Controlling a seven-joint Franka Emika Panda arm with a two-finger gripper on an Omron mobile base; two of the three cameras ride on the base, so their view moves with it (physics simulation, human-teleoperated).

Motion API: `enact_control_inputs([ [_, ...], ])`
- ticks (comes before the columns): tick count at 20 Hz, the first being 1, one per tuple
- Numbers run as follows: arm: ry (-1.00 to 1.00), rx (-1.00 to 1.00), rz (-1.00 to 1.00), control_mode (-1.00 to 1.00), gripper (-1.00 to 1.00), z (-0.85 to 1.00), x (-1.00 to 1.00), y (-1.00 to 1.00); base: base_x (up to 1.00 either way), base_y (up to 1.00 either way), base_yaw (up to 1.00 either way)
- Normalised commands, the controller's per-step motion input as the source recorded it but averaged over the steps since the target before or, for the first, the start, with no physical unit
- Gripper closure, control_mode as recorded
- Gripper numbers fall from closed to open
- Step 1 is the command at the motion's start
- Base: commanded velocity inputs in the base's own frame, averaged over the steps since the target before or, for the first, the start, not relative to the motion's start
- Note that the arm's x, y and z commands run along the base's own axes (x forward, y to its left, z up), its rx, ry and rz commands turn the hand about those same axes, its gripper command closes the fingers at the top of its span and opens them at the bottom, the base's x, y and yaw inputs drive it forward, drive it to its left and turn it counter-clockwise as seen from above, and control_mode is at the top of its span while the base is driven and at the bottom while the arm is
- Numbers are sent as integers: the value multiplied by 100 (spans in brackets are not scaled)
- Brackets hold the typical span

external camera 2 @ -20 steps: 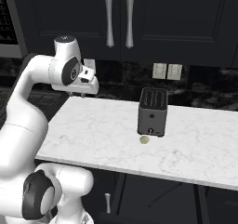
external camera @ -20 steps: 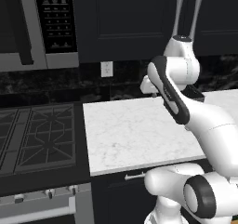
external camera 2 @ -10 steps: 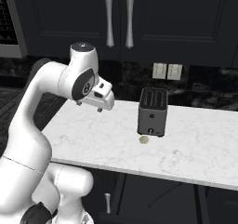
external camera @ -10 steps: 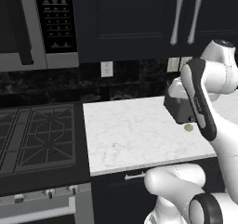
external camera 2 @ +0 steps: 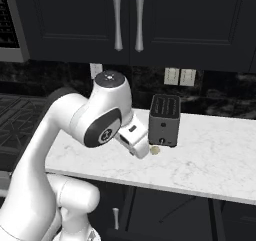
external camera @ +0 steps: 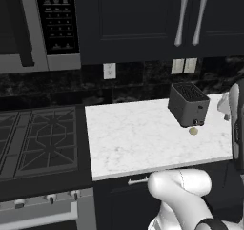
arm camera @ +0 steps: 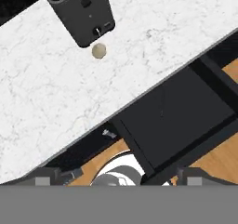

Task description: Pick the ladle from the drawer and place it on the counter.

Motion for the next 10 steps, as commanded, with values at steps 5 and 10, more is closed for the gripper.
enact_control_inputs([
  [5, 8, 1, -46, -100, -100, -47, -76, -100, 0, 0, 0],
  [10, 26, 9, -39, -100, -100, -93, -40, -94, 0, 0, 0],
])
